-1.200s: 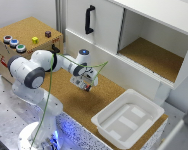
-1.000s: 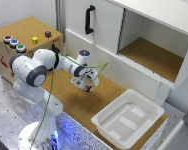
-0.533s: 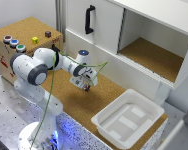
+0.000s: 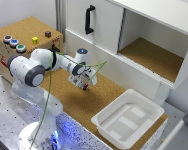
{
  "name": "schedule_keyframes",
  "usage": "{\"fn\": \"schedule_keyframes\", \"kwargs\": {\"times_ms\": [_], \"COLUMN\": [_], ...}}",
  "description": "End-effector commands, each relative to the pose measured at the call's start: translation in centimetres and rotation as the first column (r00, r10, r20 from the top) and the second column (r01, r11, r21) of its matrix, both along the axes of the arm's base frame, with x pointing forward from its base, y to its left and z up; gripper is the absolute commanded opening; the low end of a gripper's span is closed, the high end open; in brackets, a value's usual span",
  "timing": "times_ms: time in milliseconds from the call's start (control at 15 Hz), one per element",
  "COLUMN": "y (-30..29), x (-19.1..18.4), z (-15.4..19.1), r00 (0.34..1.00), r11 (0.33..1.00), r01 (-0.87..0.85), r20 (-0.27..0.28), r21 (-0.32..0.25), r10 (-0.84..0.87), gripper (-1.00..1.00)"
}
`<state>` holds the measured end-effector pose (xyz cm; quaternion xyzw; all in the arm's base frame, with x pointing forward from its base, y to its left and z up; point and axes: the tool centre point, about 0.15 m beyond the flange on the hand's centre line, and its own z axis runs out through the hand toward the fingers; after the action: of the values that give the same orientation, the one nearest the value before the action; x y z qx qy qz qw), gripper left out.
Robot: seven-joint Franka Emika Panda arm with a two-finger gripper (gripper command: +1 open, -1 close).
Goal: Place the pink block inside the box
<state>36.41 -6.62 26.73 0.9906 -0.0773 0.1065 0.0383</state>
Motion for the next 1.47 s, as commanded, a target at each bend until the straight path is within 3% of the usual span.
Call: {"fn": "schedule_keyframes", "kwargs": {"times_ms": [0, 400, 533, 1200, 1400], "y": [-10.5, -21.0, -23.6, -31.3, -31.9], "x": [-5.5, -8.5, -9.3, -10.1, -9.7], "z": [6.3, 9.4, 9.2, 3.3, 1.9], "r00": [0.985, 0.936, 0.911, 0.801, 0.799], "r11": [0.99, 0.948, 0.929, 0.822, 0.816], "r01": [0.131, 0.309, 0.369, 0.559, 0.57], "r20": [0.121, 0.201, 0.214, 0.187, 0.163], "r21": [-0.057, -0.072, -0.041, 0.106, 0.102], "r10": [-0.123, -0.29, -0.353, -0.569, -0.579], "gripper": [-1.0, -1.0, -1.0, -1.0, -1.0]}}
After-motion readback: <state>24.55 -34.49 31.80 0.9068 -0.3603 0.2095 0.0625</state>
